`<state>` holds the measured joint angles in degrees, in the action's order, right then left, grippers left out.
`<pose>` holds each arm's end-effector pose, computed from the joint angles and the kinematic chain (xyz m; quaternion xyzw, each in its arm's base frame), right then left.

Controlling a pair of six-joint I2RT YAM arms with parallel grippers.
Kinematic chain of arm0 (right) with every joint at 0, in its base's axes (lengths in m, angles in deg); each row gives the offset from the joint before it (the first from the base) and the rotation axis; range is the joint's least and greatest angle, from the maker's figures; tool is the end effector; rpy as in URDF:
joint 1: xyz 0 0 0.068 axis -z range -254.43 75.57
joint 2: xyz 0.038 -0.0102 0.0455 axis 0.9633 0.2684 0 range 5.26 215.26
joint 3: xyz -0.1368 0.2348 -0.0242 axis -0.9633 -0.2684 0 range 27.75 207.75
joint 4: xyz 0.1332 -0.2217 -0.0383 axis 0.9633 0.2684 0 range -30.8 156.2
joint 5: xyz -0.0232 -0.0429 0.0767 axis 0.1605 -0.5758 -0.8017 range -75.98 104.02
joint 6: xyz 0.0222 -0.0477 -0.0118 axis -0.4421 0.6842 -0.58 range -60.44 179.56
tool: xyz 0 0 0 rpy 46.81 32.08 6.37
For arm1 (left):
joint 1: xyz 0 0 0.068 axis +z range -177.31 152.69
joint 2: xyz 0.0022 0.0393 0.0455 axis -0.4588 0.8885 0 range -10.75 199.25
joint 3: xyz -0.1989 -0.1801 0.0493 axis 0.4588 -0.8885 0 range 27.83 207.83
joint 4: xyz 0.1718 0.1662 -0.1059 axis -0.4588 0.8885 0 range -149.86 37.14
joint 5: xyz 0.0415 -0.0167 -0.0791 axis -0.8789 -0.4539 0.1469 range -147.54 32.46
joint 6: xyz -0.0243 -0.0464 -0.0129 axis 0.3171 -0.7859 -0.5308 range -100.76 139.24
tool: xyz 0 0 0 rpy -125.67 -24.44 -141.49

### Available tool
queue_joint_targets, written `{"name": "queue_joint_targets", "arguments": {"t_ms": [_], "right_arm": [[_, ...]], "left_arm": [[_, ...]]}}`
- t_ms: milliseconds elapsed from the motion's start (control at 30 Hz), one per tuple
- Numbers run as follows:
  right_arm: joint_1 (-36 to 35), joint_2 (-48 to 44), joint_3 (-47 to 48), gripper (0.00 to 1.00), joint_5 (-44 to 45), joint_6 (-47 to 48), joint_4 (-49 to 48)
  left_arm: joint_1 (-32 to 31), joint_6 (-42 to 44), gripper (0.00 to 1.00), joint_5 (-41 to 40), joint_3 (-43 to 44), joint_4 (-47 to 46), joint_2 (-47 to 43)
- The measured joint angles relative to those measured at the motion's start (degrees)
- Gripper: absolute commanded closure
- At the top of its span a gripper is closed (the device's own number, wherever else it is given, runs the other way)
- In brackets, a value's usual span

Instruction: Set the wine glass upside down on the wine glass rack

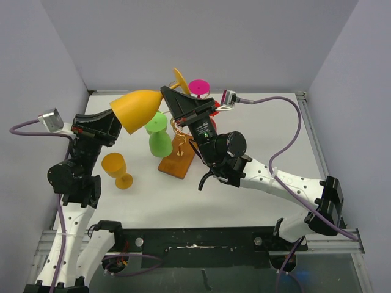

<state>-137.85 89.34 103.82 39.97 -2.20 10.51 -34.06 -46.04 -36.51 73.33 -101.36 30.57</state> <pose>0.1590 0.2829 0.4705 0.1981 0.4095 0.7430 0.4909 0.1342 -0.0287 0.4422 -0.0339 0.4063 -0.5911 0.6960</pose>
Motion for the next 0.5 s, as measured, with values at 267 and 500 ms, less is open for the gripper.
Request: {"name": "queue_joint_targets", "arguments": {"t_ms": [267, 500], "right_arm": [[0.0, -1.4, -1.1, 1.00, -1.6, 5.0, 0.1], [0.0, -10.8, -8.0, 1.00, -1.7, 15.2, 3.6]], "left_arm": [[0.0, 2.0, 0.60, 0.4, 0.2, 6.4, -4.1], [0.0, 11.3, 0.49, 1.6, 2.0, 17.2, -10.4]]}}
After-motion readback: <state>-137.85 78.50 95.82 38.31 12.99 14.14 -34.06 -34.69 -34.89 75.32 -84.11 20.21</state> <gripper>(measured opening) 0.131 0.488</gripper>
